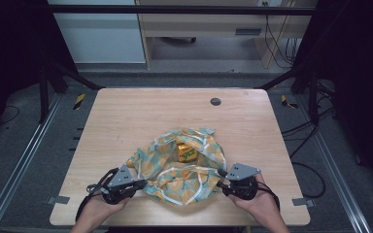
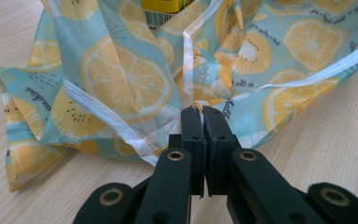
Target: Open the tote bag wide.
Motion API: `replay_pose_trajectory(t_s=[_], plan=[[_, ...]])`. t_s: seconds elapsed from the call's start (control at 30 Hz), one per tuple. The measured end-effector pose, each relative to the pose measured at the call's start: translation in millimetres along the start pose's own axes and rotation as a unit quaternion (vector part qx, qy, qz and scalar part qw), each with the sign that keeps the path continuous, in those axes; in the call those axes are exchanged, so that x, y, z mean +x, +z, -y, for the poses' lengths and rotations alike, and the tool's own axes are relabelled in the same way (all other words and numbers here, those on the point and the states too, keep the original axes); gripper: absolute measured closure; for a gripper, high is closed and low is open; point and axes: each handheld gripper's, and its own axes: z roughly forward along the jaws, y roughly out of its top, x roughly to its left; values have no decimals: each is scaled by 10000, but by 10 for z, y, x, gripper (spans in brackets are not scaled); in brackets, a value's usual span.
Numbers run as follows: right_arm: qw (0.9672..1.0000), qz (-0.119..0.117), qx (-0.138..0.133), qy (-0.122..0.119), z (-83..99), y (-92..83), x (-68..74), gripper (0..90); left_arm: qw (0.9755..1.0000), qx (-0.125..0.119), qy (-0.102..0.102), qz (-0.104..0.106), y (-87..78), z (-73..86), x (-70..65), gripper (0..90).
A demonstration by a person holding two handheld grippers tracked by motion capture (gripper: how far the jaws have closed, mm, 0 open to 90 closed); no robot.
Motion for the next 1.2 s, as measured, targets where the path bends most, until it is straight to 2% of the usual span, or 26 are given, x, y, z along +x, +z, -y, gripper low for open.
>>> replay_pose_trajectory(t_s=[0.1, 0.17, 0.43, 0.6, 0.7, 0.8, 0.83, 0.87, 0.9, 0.93, 1.03, 1.2], plan=[[9999, 65, 65, -92, -31, -82, 6, 464, 10000, -56, -24, -42, -12, 2, 8, 884], [9999, 124, 28, -108, -39, -142, -2, 407, 9999, -77, -21, -64, -17, 0, 9, 885], [9994, 327, -150, 3, -28, -461, -120, 333, 9998, -138, -20, -132, -24, -7, 5, 886], [9989, 355, -289, -45, -191, -553, -185, 309, 9997, -172, 4, -162, -27, -16, -7, 886], [9988, 345, -333, -82, -345, -534, -227, 292, 9997, -187, 9, -161, -32, -18, -8, 886], [9987, 352, -355, -39, -519, -445, -273, 272, 9997, -200, 13, -172, -35, -18, -9, 886], [9987, 352, -355, -39, -519, -445, -273, 272, 9997, -200, 13, -172, -35, -18, -9, 886], [9989, 369, -306, -14, -657, -354, -312, 251, 9996, -213, 10, -185, -40, -20, -10, 886], [9989, 369, -306, -14, -657, -354, -312, 251, 9996, -213, 10, -185, -40, -20, -10, 886], [9988, 405, -270, 8, -779, -276, -359, 226, 9995, -239, -13, -194, -44, -21, -8, 886], [9990, 376, -222, 125, -938, -185, -424, 178, 9995, -240, -13, -200, -40, -22, -5, 886], [9983, 415, -240, 341, -1045, -25, -483, 181, 9995, -255, 5, -207, -41, -23, -9, 885]])
